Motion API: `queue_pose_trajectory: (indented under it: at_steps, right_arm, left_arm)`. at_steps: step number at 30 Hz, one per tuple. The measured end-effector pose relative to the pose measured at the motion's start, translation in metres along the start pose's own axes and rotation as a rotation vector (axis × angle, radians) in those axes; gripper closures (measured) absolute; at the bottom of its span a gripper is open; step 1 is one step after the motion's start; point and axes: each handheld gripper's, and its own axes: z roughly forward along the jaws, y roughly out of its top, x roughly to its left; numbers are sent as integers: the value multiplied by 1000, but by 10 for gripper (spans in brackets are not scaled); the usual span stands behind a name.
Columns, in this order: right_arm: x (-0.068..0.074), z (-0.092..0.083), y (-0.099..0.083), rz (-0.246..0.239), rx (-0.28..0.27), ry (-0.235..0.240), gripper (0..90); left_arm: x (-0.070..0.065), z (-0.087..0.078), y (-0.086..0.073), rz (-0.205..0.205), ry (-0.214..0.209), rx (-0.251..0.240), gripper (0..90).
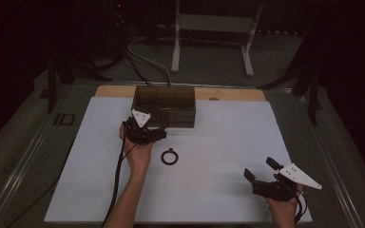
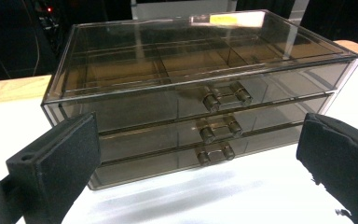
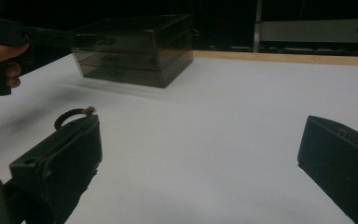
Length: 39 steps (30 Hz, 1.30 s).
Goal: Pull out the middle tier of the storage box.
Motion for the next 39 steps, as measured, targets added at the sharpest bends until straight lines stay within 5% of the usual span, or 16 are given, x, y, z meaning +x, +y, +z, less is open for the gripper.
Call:
queue_pose_trajectory:
  at_steps: [39]
  right_arm:
    - [-2,0,0,13,-2,-2,0]
  left_arm:
    - [-20,34,-3,-14,30,70,11]
